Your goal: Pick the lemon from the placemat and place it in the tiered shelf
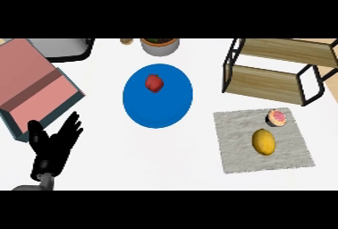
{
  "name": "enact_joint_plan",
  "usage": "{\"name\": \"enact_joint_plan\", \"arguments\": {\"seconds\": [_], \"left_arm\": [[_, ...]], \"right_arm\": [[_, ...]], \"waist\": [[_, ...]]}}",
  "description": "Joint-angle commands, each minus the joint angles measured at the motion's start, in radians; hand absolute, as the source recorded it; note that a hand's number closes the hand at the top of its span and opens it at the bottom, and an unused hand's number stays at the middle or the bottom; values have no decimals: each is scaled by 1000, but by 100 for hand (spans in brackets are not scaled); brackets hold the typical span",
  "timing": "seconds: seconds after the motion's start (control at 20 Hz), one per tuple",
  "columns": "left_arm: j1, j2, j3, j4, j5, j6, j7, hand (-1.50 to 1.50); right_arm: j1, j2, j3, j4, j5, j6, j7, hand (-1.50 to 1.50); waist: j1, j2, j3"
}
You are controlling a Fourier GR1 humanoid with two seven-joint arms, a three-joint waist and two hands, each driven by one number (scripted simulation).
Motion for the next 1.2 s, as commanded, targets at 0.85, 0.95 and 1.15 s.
{"name": "enact_joint_plan", "arguments": {"seconds": [0.85,0.95,1.15], "left_arm": [[-97,-81,-30,74,-60,-14,15,0],[-42,-19,9,36,-26,-85,-4,0],[-112,-60,6,100,-57,-50,-14,0]], "right_arm": [[-306,-317,210,-277,475,-54,1198,-150],[-415,-295,233,-223,487,-21,1284,-150],[-565,-226,317,-114,511,46,1342,-150]], "waist": [[63,13,0],[72,11,1],[66,13,1]]}}
